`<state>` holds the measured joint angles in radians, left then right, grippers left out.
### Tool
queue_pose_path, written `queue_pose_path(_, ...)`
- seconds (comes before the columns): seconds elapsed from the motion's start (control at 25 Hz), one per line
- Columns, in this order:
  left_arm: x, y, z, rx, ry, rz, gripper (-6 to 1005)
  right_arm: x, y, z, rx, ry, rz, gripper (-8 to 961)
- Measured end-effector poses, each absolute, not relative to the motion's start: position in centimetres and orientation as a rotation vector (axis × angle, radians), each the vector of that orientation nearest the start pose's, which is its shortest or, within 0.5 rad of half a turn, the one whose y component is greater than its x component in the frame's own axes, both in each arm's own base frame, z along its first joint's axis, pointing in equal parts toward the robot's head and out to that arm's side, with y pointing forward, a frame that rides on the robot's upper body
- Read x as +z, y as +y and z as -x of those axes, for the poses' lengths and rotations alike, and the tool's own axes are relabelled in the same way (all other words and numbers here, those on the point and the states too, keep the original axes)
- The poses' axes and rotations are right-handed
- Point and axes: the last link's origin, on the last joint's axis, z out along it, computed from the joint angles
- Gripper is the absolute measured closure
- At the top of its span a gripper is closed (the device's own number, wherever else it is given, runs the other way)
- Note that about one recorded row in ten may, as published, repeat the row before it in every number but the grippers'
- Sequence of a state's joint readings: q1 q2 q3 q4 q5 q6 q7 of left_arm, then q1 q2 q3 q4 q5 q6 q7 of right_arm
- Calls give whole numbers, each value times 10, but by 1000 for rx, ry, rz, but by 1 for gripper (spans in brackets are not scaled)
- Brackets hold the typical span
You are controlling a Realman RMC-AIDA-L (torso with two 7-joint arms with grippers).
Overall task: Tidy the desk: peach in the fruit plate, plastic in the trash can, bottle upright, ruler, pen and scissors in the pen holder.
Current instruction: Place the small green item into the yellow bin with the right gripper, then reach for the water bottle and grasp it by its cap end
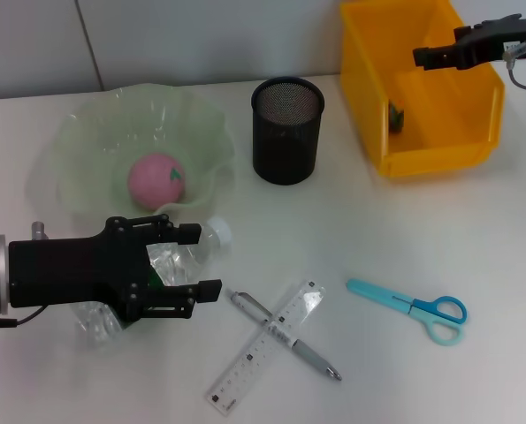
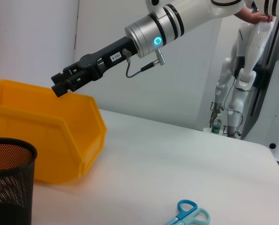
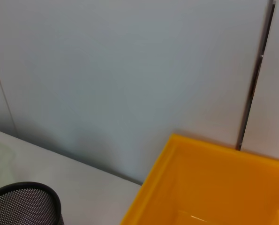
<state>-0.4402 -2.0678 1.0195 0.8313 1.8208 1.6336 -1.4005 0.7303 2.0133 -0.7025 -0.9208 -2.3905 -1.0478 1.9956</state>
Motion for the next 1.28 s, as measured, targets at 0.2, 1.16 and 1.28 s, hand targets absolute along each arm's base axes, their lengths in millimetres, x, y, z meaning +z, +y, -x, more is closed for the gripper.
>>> queue_pose_path(0.2, -6, 307, 233, -702, -389, 2931, 249, 97, 451, -244, 218, 809, 2168, 165)
queue_pose_path(1.16, -3, 308, 230, -709, -402, 2945, 259, 127, 328, -229, 629, 565, 2635, 166)
queue_pose_path(1.28, -3, 308, 230, -712, -401, 2951, 260, 120, 317, -233, 628, 555, 2709, 166)
